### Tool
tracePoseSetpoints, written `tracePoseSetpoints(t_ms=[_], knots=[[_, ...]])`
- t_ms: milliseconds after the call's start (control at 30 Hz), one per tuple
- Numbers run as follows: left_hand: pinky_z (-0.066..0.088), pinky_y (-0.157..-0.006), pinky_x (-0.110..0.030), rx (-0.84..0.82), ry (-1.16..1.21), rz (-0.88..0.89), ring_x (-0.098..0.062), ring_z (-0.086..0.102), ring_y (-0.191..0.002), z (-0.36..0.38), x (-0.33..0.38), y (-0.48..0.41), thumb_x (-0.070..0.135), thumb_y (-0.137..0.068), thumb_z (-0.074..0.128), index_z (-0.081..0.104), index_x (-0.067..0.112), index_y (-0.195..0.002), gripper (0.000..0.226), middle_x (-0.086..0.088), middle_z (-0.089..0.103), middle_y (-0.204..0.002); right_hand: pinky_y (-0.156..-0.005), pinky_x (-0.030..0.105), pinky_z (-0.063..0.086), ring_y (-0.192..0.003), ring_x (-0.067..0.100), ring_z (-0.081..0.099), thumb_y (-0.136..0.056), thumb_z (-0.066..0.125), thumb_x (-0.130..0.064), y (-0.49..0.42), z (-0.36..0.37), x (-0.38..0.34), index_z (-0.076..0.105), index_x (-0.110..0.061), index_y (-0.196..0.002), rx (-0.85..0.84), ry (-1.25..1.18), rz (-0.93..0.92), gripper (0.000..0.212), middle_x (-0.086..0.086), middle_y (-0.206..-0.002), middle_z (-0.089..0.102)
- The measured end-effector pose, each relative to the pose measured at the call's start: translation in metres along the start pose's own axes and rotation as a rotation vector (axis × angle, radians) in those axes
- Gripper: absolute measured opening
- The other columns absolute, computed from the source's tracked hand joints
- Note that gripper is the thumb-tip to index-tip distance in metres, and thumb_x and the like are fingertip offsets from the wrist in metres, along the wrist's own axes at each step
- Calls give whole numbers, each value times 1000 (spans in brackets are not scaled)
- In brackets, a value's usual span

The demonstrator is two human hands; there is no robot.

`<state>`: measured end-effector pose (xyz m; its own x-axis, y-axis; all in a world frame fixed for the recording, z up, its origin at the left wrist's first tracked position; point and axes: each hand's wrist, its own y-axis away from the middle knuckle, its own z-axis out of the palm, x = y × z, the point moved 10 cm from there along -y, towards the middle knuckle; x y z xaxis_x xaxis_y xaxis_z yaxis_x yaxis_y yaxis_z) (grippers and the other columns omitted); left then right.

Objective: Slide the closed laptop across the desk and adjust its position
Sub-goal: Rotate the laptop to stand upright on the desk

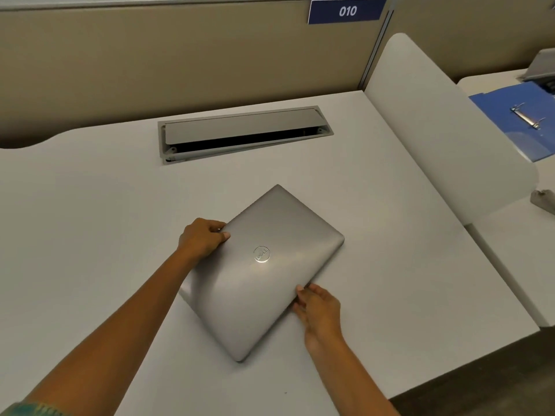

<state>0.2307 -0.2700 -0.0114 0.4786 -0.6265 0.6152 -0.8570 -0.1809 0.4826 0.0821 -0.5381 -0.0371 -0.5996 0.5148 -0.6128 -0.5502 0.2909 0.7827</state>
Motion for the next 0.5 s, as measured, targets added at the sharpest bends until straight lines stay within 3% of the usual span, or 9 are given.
tracePoseSetpoints(t_ms=[167,267,333,400,500], knots=[[47,-102,-41,38,184,-112,-30,60,-115,-1,-40,26,28,-86,69,64,18,-127,42,-8,67,-127,-86,43,56,-93,35,67,-82,64,6,-20,4,-43,62,10,-110,-72,279,-59,28,24,-103,68],[46,-105,-48,53,309,-167,-32,60,-115,6,-61,39,24,-86,70,63,14,-128,44,-10,66,-129,-69,28,59,-81,26,68,-82,66,6,-30,16,-64,66,-2,-87,-139,419,-83,10,17,-92,70],[48,-104,-49,79,383,-204,-33,61,-113,8,-73,46,23,-85,72,63,13,-128,44,-11,66,-127,-61,22,55,-71,18,65,-81,67,6,-35,25,-75,62,-7,-80,-164,489,-98,14,10,-80,67],[49,-103,-50,109,433,-225,-33,61,-112,9,-80,53,22,-85,72,63,12,-128,45,-11,66,-126,-64,26,55,-68,18,64,-81,67,7,-40,36,-83,62,-4,-86,-189,544,-100,12,11,-81,67],[51,-100,-49,140,493,-234,-33,62,-109,9,-87,60,21,-86,71,62,11,-129,45,-13,67,-124,-80,36,55,-78,24,64,-81,66,8,-48,52,-90,64,4,-96,-227,631,-100,15,19,-96,66]])
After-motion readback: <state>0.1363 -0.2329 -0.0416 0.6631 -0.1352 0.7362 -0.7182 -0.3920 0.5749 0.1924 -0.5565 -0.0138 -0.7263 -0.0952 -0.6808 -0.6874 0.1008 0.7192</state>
